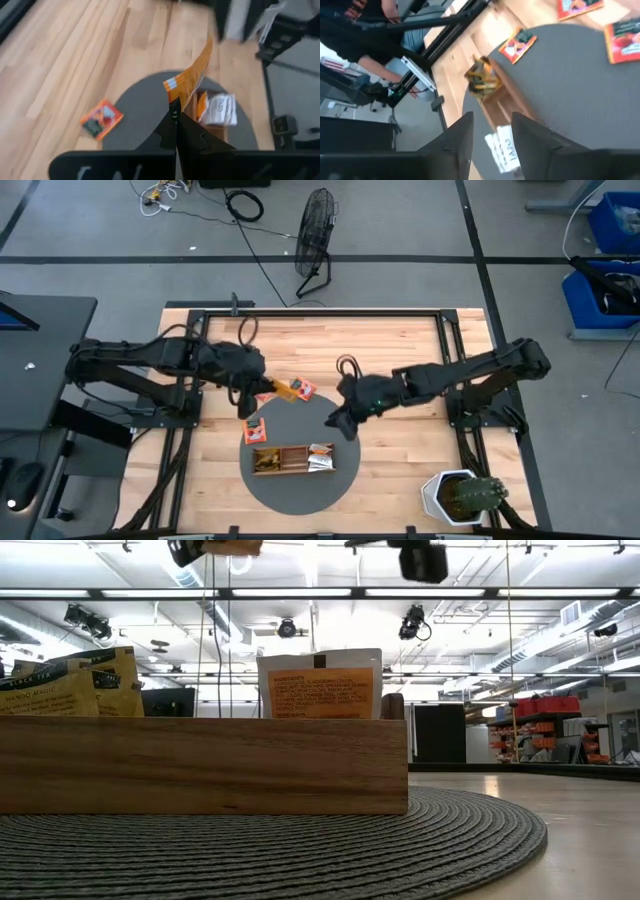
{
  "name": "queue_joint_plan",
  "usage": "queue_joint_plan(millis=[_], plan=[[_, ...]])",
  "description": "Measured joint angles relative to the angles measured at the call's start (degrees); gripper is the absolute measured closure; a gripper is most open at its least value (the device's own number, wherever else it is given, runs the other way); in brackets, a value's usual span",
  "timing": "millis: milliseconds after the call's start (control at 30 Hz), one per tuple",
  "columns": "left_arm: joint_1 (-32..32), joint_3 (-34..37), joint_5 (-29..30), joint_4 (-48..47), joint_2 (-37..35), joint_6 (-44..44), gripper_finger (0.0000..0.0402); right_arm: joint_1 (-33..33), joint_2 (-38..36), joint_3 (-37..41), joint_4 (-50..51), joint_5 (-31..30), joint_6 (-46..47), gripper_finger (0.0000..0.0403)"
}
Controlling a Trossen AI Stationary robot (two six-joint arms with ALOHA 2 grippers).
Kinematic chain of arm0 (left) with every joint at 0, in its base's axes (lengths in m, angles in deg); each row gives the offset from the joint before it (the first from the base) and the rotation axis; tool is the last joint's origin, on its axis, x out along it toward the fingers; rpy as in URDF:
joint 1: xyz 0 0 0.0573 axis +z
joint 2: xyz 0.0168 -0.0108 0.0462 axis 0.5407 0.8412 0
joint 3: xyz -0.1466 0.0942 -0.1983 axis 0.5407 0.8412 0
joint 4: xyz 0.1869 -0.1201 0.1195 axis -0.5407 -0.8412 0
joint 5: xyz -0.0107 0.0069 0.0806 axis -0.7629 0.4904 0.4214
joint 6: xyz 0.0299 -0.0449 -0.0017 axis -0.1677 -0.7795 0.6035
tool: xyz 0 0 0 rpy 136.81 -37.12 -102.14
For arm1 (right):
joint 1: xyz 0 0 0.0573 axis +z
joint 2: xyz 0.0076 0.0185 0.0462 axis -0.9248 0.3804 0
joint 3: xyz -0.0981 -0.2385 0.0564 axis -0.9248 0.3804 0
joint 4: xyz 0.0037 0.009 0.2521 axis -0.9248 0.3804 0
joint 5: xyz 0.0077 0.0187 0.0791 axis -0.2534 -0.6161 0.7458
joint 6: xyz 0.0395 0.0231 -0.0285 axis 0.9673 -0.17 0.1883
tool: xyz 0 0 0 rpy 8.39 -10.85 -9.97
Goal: Pick & Place Tea
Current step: Put the orange tea bag into the middle section of the wooden organizer
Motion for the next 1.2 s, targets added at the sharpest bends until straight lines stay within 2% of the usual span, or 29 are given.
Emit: queue_joint_plan(millis=[233,433,700,900,1200], plan=[[-5.5,-0.6,3.3,-1.0,5.4,-5.2,0.0401,4.2,0.0,0.0,1.7,-1.4,-0.6,0.028],[-9.8,-8.4,4.3,-8.1,16.0,-8.8,0.0401,8.2,-0.2,0.0,3.3,-2.5,-2.8,0.0289],[-14.4,-21.0,5.7,-20.5,31.5,-18.0,0.0401,15.1,-0.2,0.0,10.6,-13.1,-1.0,0.03],[-17.2,-30.6,5.6,-31.4,41.9,-25.7,0.0401,18.5,-0.2,0.0,11.4,-20.1,-0.8,0.0303],[-19.8,-35.4,2.6,-35.5,51.1,-33.3,0.0401,21.2,-0.2,0.0,11.4,-26.9,0.7,0.0303]])
